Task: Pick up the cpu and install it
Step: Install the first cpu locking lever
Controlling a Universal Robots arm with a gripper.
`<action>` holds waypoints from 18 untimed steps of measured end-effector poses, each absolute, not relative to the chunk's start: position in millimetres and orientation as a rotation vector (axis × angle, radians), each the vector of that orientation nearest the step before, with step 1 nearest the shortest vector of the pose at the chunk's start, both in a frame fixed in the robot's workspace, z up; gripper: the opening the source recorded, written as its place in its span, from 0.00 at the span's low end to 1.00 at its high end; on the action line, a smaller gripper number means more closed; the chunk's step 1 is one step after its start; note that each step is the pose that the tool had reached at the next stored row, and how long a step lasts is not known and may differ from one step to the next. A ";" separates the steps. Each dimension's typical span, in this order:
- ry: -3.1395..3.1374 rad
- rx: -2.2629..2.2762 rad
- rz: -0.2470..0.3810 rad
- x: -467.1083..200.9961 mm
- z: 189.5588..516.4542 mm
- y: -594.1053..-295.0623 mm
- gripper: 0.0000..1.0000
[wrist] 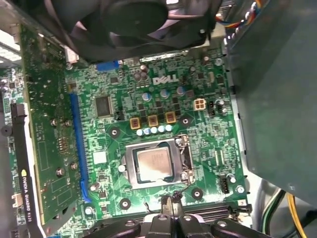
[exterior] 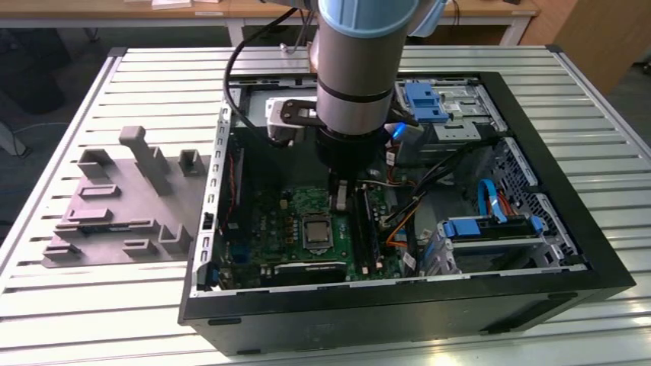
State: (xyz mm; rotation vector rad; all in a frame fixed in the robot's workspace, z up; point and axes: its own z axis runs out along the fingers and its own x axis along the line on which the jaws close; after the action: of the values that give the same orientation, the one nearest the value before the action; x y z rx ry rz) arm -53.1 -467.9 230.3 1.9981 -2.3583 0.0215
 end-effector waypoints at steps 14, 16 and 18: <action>-2.297 2.068 0.023 -53.3 223.4 -481.3 0.11; -2.288 2.077 0.023 -53.3 221.6 -483.0 0.11; -2.275 2.089 0.021 -53.2 219.5 -484.3 0.11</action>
State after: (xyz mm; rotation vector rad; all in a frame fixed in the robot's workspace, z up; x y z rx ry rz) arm -53.2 -484.3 219.5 2.0890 -2.2754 0.0211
